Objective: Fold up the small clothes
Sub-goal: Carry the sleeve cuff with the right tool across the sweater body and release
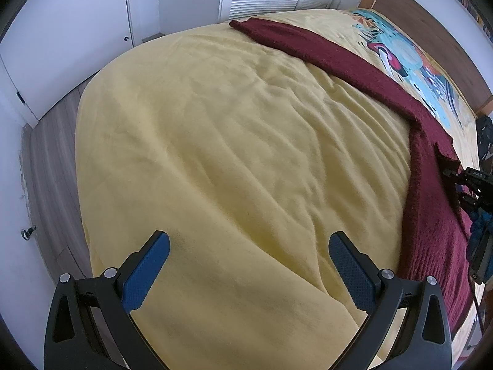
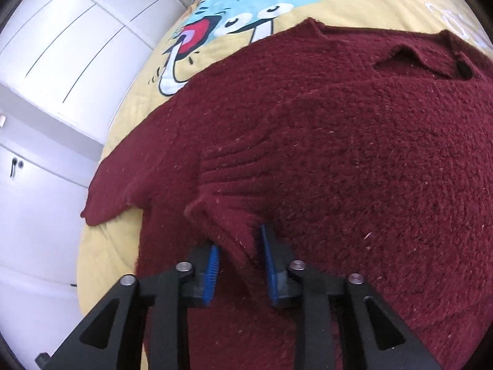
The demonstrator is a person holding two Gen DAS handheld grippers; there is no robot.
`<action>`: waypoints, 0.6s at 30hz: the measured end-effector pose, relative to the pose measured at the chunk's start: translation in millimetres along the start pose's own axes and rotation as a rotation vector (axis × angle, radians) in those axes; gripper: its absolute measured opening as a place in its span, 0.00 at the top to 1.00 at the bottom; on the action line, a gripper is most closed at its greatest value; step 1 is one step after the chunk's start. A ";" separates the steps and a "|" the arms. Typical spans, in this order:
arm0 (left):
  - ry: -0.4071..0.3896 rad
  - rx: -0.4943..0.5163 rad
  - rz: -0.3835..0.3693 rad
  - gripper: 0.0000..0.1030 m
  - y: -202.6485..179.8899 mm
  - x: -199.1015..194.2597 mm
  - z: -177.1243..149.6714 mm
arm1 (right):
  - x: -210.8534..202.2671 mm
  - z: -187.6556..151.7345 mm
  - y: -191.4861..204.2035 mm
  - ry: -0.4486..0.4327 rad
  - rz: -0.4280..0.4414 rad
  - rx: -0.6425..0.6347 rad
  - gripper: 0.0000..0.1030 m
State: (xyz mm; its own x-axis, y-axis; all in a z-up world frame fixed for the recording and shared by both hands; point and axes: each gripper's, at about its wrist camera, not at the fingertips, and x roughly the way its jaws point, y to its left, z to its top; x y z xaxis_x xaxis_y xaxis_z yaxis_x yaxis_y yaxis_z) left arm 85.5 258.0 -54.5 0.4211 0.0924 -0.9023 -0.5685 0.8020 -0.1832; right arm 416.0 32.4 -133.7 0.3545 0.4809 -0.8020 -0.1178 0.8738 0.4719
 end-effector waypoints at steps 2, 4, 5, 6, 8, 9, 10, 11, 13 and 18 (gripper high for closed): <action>-0.015 0.009 0.005 0.01 -2.5 -2.1 0.7 | -3.1 -1.2 8.2 0.003 -0.002 -0.020 0.63; -0.031 0.032 0.005 0.01 -7.2 -5.7 2.0 | -6.1 -4.6 15.6 0.006 -0.003 -0.047 0.60; -0.037 0.040 0.002 0.01 -9.9 -7.0 2.9 | -8.3 -6.4 19.4 0.007 -0.003 -0.062 0.60; -0.047 0.047 -0.004 0.01 -12.4 -9.0 4.4 | -9.7 -7.2 22.7 0.008 -0.001 -0.072 0.59; -0.058 0.058 -0.022 0.01 -16.5 -12.6 8.9 | -14.8 -8.4 25.3 0.009 0.016 -0.083 0.59; -0.056 0.064 -0.029 0.01 -18.9 -13.2 11.4 | -18.5 -9.6 25.8 0.010 0.035 -0.082 0.59; -0.056 0.071 -0.036 0.01 -21.0 -14.0 13.7 | -22.6 -12.3 27.4 0.014 0.057 -0.082 0.59; -0.054 0.079 -0.045 0.01 -23.7 -14.3 16.5 | -26.1 -14.2 29.4 0.015 0.069 -0.088 0.59; -0.051 0.089 -0.066 0.01 -28.6 -13.8 23.1 | -34.2 -17.9 34.8 0.009 0.079 -0.113 0.59; -0.073 0.105 -0.087 0.01 -37.8 -11.6 41.5 | -60.7 -27.9 37.2 -0.035 0.063 -0.163 0.59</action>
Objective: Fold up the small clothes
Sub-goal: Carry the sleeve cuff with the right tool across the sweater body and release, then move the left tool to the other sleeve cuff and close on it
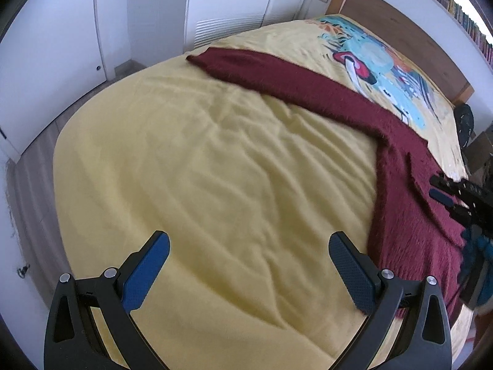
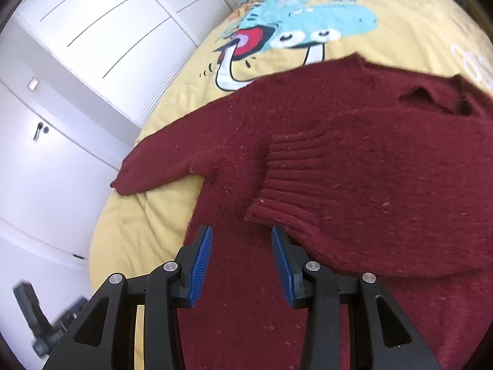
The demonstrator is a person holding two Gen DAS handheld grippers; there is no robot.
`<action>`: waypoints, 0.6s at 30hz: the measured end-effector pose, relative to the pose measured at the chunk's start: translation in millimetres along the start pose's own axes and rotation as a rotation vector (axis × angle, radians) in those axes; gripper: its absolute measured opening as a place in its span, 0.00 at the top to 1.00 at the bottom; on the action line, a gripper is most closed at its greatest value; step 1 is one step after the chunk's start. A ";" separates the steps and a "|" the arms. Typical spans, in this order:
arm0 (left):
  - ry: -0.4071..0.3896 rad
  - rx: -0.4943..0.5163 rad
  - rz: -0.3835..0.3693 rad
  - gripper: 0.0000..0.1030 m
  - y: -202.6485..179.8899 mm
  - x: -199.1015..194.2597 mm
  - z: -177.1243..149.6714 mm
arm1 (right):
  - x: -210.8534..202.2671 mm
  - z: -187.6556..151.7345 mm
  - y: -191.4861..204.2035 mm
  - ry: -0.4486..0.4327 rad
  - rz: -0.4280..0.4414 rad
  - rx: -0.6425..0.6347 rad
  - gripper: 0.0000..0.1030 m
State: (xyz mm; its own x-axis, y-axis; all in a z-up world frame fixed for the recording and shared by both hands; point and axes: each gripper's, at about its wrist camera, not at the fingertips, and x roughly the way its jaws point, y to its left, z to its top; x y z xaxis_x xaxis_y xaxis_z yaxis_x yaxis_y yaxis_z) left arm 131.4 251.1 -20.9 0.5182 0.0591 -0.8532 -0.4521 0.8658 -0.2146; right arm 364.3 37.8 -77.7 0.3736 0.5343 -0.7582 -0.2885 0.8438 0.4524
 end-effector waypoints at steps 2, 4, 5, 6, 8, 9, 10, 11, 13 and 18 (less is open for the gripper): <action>-0.016 0.012 0.005 0.01 -2.2 2.4 9.3 | -9.6 -4.1 -0.5 -0.014 -0.032 -0.027 0.59; -0.024 0.019 0.013 0.01 -1.8 6.0 17.7 | -16.5 -8.4 -2.5 -0.023 -0.060 -0.048 0.59; -0.027 0.020 0.018 0.01 -1.4 9.0 23.1 | -19.6 -10.8 -4.4 -0.026 -0.073 -0.056 0.59; -0.030 0.019 0.021 0.01 -0.6 12.3 28.4 | -23.1 -13.8 -6.2 -0.028 -0.083 -0.061 0.59; -0.040 0.023 0.025 0.01 0.4 19.3 38.8 | -29.4 -19.8 -11.6 -0.032 -0.106 -0.066 0.59; -0.046 0.028 0.031 0.01 1.0 23.7 44.6 | -32.3 -22.8 -14.7 -0.034 -0.112 -0.065 0.59; -0.049 0.029 0.036 0.01 2.4 28.0 50.2 | -34.1 -25.2 -17.3 -0.034 -0.116 -0.062 0.59; -0.051 0.028 0.038 0.01 4.1 33.7 56.4 | -35.8 -27.3 -20.3 -0.034 -0.121 -0.058 0.59; -0.046 0.013 0.033 0.01 9.0 46.3 70.3 | -40.0 -31.1 -26.6 -0.039 -0.134 -0.054 0.59; -0.046 -0.038 0.005 0.02 21.5 80.2 112.7 | -50.4 -44.1 -36.3 -0.047 -0.163 -0.040 0.59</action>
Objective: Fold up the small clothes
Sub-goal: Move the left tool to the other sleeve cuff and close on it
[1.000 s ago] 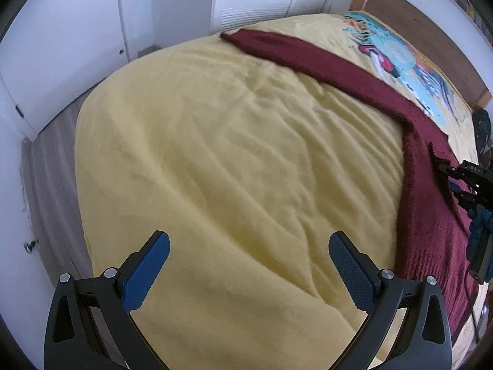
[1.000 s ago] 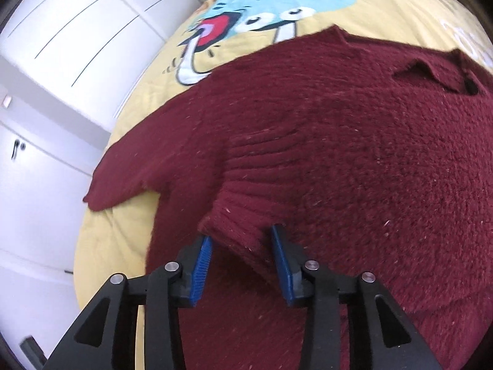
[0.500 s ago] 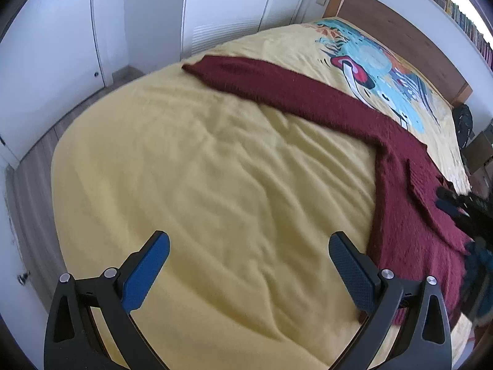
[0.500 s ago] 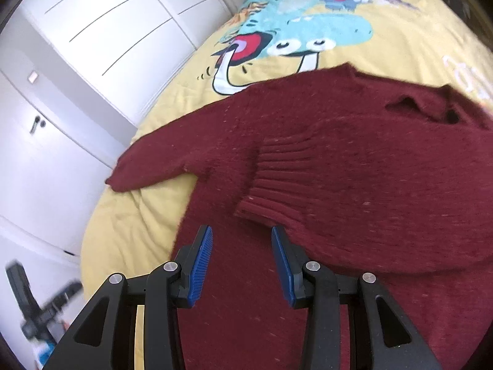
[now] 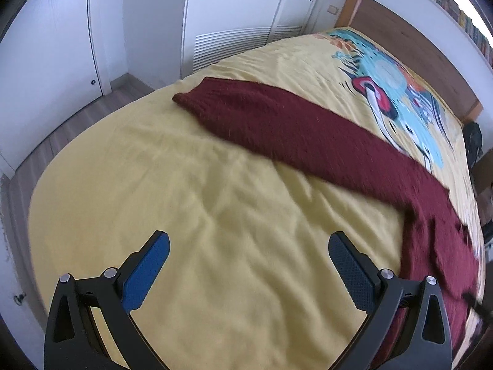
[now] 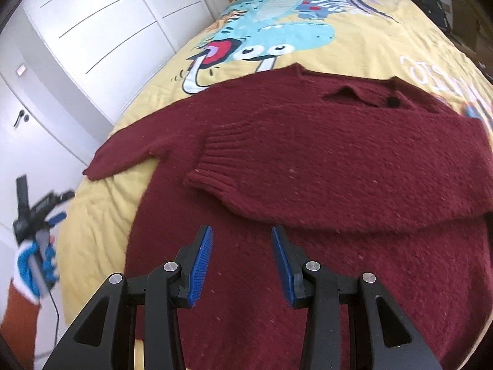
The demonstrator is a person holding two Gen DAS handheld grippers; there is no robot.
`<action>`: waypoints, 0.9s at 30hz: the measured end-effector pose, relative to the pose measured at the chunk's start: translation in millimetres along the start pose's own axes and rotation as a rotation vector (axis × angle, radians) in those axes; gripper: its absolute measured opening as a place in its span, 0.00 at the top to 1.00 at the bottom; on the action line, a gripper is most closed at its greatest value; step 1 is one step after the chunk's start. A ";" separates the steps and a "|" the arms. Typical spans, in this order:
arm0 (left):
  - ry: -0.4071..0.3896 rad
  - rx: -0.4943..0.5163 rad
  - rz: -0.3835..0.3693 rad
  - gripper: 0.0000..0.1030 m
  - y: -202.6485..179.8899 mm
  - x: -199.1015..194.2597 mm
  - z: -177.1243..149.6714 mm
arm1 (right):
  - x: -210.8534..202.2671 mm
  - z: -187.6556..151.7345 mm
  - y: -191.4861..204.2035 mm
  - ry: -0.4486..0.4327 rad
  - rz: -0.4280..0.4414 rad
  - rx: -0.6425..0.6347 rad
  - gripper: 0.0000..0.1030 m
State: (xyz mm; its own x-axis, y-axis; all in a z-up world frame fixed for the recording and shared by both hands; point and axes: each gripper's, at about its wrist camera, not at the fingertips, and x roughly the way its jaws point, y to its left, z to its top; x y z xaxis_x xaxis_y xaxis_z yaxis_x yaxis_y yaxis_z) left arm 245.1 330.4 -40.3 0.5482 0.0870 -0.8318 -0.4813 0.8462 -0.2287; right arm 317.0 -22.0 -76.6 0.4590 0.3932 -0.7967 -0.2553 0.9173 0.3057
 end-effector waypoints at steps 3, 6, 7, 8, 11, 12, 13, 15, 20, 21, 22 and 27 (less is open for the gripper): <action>0.007 -0.051 -0.028 0.02 10.4 24.1 25.5 | -4.3 -8.3 -5.9 0.003 -0.021 0.007 0.59; 0.025 -0.124 -0.070 0.06 22.7 48.5 46.7 | -8.3 -15.7 -14.2 0.013 -0.042 0.014 0.59; 0.030 -0.142 -0.078 0.07 26.3 54.6 52.1 | -9.4 -16.8 -16.9 0.015 -0.048 0.016 0.59; 0.035 -0.161 -0.083 0.08 30.0 61.6 56.9 | -10.6 -17.8 -19.8 0.016 -0.057 0.017 0.59; 0.053 -0.215 -0.097 0.11 40.8 79.5 67.1 | -15.2 -19.1 -28.1 0.014 -0.074 0.025 0.59; 0.058 -0.235 -0.102 0.12 45.0 85.1 69.4 | -16.8 -18.9 -29.2 0.012 -0.080 0.024 0.59; 0.063 -0.257 -0.114 0.14 49.3 90.3 71.1 | -18.8 -18.8 -31.2 0.009 -0.084 0.025 0.59; 0.062 -0.299 -0.137 0.16 56.0 97.9 72.5 | -21.8 -18.5 -34.0 0.004 -0.090 0.026 0.59; 0.019 -0.436 -0.261 0.17 76.4 110.4 81.9 | -23.2 -18.0 -36.3 0.006 -0.081 0.028 0.59; 0.011 -0.465 -0.289 0.17 79.8 112.7 83.8 | -22.3 -17.3 -35.5 0.008 -0.079 0.027 0.59; 0.001 -0.489 -0.316 0.17 82.8 114.5 85.6 | -21.4 -17.0 -35.1 0.008 -0.076 0.026 0.59; -0.031 -0.566 -0.409 0.17 91.9 122.3 96.2 | -16.8 -16.0 -34.1 0.012 -0.061 0.030 0.59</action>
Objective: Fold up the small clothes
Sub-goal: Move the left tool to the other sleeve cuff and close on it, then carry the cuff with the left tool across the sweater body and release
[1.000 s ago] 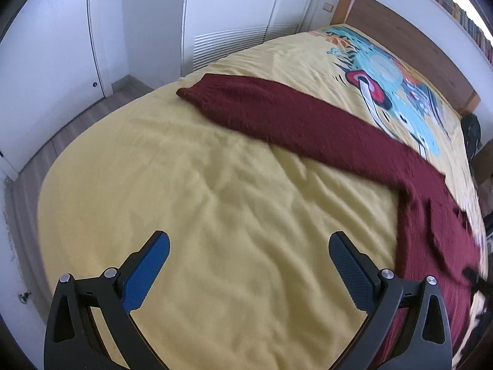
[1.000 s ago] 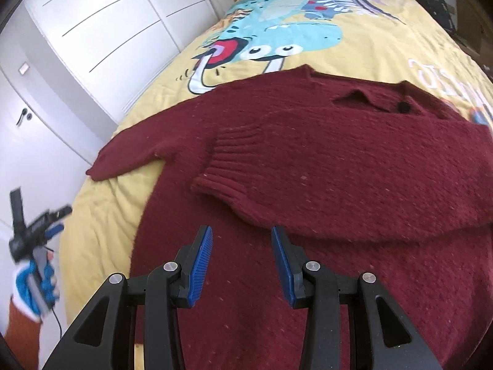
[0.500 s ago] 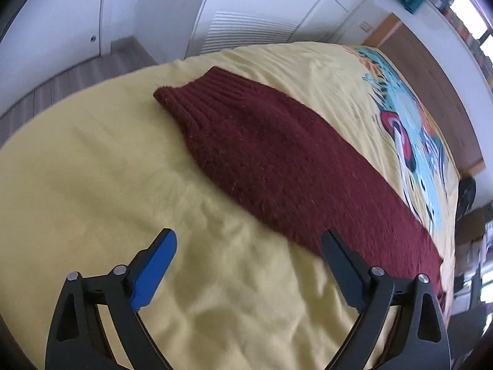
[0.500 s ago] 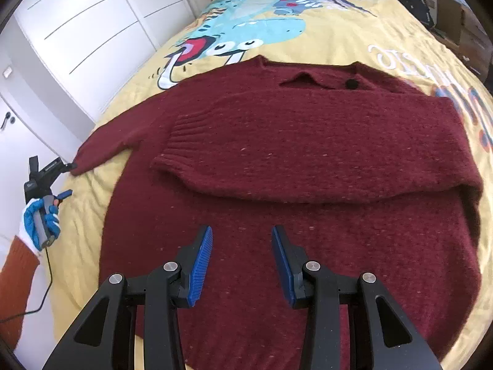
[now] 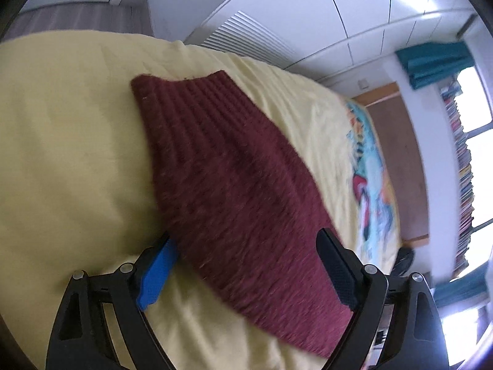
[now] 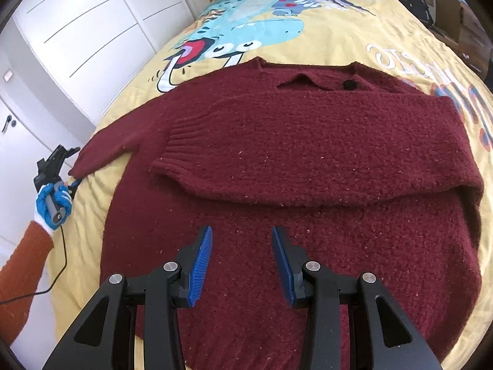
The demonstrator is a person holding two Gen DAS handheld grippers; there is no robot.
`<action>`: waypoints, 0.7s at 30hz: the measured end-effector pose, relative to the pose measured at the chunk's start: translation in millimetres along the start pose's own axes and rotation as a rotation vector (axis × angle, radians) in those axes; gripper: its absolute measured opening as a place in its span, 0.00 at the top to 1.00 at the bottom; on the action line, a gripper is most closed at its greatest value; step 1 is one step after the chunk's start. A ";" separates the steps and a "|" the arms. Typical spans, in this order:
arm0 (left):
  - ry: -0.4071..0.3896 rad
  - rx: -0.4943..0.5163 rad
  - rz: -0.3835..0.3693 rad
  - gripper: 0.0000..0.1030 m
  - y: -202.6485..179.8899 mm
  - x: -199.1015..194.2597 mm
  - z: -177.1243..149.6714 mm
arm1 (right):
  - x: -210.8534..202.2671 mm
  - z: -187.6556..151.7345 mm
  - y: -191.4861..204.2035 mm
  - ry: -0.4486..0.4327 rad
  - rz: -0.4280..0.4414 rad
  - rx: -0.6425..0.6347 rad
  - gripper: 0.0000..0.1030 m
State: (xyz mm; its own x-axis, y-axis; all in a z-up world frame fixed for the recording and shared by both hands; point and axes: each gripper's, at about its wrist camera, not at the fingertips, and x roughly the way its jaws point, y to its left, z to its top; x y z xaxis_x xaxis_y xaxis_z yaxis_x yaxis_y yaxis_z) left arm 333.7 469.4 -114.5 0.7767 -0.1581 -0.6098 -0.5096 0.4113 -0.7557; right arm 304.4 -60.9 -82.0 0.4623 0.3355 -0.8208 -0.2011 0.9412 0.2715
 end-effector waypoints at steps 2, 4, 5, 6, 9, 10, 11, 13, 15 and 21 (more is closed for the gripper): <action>0.000 -0.019 -0.026 0.23 -0.8 2.4 3.9 | 0.9 -0.7 0.1 0.002 0.005 0.002 0.59; 0.005 -0.040 -0.054 0.34 -0.8 3.7 8.5 | 0.6 -2.3 -1.8 0.004 0.010 0.004 0.59; 0.008 -0.046 -0.062 0.38 -0.1 4.2 9.5 | -0.1 -3.0 -2.7 0.004 0.013 0.005 0.59; 0.016 -0.050 -0.069 0.47 -0.9 6.4 10.3 | -1.4 -4.0 -4.0 0.001 0.017 0.008 0.59; 0.042 -0.058 -0.068 0.78 -0.1 9.2 10.5 | -6.1 -6.9 -8.1 -0.008 0.019 0.014 0.59; 0.051 -0.060 -0.062 0.86 -0.8 9.6 11.4 | -8.4 -8.7 -9.6 -0.011 0.015 0.014 0.59; 0.052 -0.061 -0.059 0.86 -2.5 10.3 11.2 | -10.3 -10.3 -10.7 -0.014 0.012 0.012 0.59; 0.050 -0.047 -0.047 0.88 -9.5 7.9 10.0 | -14.6 -13.8 -13.5 -0.019 0.010 0.012 0.59; 0.050 -0.037 -0.053 0.88 -19.6 4.8 8.6 | -20.2 -18.5 -18.0 -0.029 -0.001 0.014 0.59; 0.065 0.008 -0.084 0.88 -67.9 1.2 -4.6 | -39.3 -34.8 -38.5 -0.063 -0.034 0.048 0.59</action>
State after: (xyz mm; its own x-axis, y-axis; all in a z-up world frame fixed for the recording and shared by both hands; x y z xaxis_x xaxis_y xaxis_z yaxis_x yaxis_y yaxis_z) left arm 367.5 437.2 -65.0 0.7906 -0.2503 -0.5588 -0.4405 0.4014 -0.8030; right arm 263.9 -111.7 -77.6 0.5220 0.3035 -0.7971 -0.1430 0.9525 0.2690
